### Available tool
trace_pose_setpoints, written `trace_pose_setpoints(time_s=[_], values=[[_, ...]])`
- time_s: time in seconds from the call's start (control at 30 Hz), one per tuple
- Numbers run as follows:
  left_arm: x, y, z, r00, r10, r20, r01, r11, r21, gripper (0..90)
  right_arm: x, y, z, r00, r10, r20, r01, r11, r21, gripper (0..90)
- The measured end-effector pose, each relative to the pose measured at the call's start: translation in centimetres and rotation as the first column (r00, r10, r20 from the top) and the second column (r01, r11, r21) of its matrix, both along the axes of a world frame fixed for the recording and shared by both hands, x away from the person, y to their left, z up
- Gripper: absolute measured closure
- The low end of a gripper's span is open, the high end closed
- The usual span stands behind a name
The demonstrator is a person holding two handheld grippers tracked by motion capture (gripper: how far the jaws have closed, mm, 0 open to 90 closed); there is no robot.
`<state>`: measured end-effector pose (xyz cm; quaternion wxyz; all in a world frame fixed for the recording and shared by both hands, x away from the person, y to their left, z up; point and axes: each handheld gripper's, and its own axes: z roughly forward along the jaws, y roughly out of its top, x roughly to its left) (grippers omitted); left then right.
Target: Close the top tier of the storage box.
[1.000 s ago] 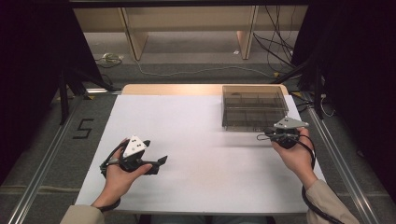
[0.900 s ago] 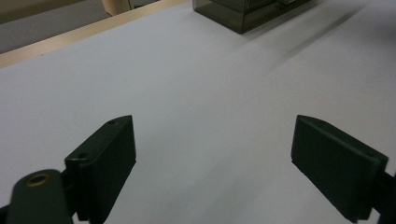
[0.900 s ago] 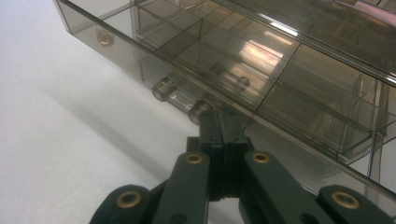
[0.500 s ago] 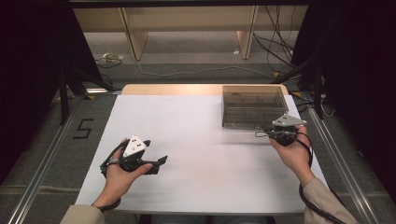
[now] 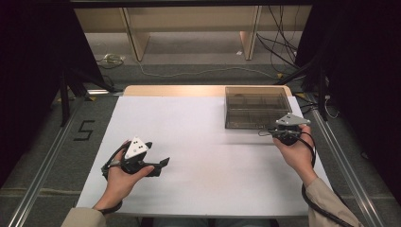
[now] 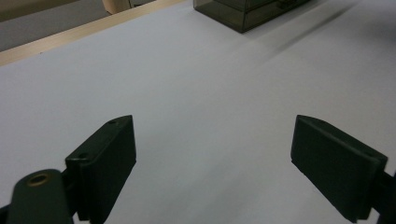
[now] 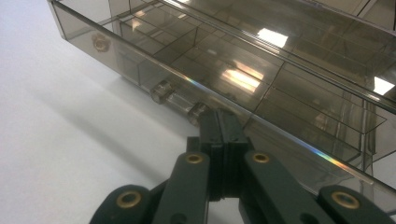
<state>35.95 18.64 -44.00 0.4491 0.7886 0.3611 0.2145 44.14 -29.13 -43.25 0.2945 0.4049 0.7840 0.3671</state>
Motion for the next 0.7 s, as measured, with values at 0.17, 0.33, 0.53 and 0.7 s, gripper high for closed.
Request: trace_pose_setpoints(time_s=[0.17, 0.33, 0.53, 0.7], values=[[0.02, 0.03, 0.0, 1.0, 0.001, 0.0, -0.001, 1.0, -0.001, 14.2, 0.17, 0.06, 0.07, 1.0, -0.005, 0.002, 0.005, 1.0, -0.003, 90.0], [-0.01, 0.02, 0.02, 1.0, 0.0, 0.0, 0.0, 1.0, -0.001, 14.2, 0.27, 0.07, 0.13, 0.9999, -0.013, 0.003, 0.013, 0.9999, 0.001, 90.0], [0.02, 0.02, 0.01, 1.0, 0.002, 0.0, -0.002, 1.0, -0.002, 14.3, 0.43, -0.02, 0.22, 0.9998, -0.018, 0.011, 0.018, 0.9998, 0.001, 90.0], [0.04, 0.03, -0.02, 1.0, 0.001, -0.002, -0.001, 1.0, -0.003, 14.3, 0.57, -0.09, 0.29, 0.9996, -0.025, 0.012, 0.025, 0.9997, 0.004, 90.0]])
